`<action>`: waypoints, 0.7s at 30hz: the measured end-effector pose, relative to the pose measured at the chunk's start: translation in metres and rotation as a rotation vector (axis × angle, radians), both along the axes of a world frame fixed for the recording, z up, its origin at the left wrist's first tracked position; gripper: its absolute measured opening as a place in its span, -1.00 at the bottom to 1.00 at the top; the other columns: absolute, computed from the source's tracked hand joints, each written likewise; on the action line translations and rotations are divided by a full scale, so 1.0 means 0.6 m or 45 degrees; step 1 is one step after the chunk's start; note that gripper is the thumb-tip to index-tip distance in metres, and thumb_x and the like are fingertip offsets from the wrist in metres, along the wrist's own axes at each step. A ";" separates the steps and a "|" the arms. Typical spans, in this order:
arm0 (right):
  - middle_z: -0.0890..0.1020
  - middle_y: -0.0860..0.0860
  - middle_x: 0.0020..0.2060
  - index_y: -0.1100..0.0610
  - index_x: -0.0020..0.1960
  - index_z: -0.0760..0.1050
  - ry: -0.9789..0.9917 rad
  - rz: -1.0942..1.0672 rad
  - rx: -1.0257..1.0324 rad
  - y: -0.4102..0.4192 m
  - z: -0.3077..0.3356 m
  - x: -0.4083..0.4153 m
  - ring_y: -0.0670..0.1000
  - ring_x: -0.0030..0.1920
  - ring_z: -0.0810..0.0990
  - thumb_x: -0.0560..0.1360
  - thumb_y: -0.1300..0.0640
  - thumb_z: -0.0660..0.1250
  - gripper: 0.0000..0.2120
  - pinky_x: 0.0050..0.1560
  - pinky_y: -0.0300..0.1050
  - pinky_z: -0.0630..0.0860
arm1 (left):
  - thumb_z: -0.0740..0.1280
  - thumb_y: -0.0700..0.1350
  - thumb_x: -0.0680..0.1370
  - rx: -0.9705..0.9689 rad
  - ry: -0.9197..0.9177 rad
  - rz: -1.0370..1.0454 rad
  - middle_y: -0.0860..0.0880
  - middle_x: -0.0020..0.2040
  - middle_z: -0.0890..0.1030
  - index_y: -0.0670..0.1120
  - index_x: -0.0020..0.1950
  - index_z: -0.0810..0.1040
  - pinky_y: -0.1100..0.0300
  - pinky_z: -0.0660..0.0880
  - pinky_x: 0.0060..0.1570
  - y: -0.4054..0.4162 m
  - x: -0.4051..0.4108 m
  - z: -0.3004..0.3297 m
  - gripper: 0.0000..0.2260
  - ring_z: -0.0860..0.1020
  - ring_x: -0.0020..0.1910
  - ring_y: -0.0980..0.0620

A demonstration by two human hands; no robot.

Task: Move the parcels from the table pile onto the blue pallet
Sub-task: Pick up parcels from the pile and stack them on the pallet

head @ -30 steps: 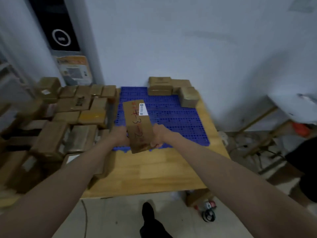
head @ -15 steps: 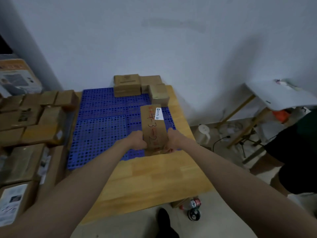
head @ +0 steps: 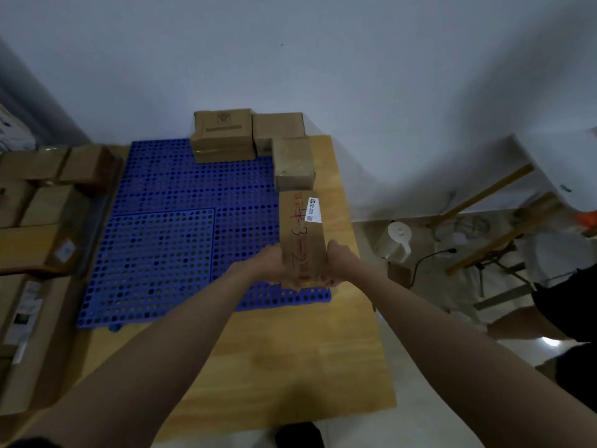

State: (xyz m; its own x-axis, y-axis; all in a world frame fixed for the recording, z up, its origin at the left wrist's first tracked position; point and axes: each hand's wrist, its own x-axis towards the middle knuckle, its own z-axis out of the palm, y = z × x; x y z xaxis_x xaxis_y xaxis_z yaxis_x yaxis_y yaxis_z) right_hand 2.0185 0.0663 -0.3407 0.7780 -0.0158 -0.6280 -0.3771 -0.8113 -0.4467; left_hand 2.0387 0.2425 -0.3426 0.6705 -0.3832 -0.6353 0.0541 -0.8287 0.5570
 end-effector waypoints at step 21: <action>0.44 0.21 0.23 0.25 0.37 0.19 0.129 0.123 -0.147 -0.023 -0.117 0.130 0.23 0.22 0.51 0.34 0.23 0.58 -0.23 0.03 -0.04 0.51 | 0.54 -0.19 0.42 0.400 -0.049 0.156 -0.20 0.52 0.16 -0.26 0.57 -0.03 -0.01 0.37 0.35 -0.062 0.104 -0.106 -0.07 0.32 0.42 -0.21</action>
State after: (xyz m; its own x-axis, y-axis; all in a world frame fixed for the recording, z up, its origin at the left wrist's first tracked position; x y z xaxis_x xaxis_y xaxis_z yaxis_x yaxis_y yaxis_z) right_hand 2.0965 0.0524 -0.4106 0.7122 -0.0211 -0.7016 -0.3336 -0.8896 -0.3119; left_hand 2.1014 0.2053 -0.4061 0.7252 -0.0878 -0.6830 0.1480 -0.9488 0.2791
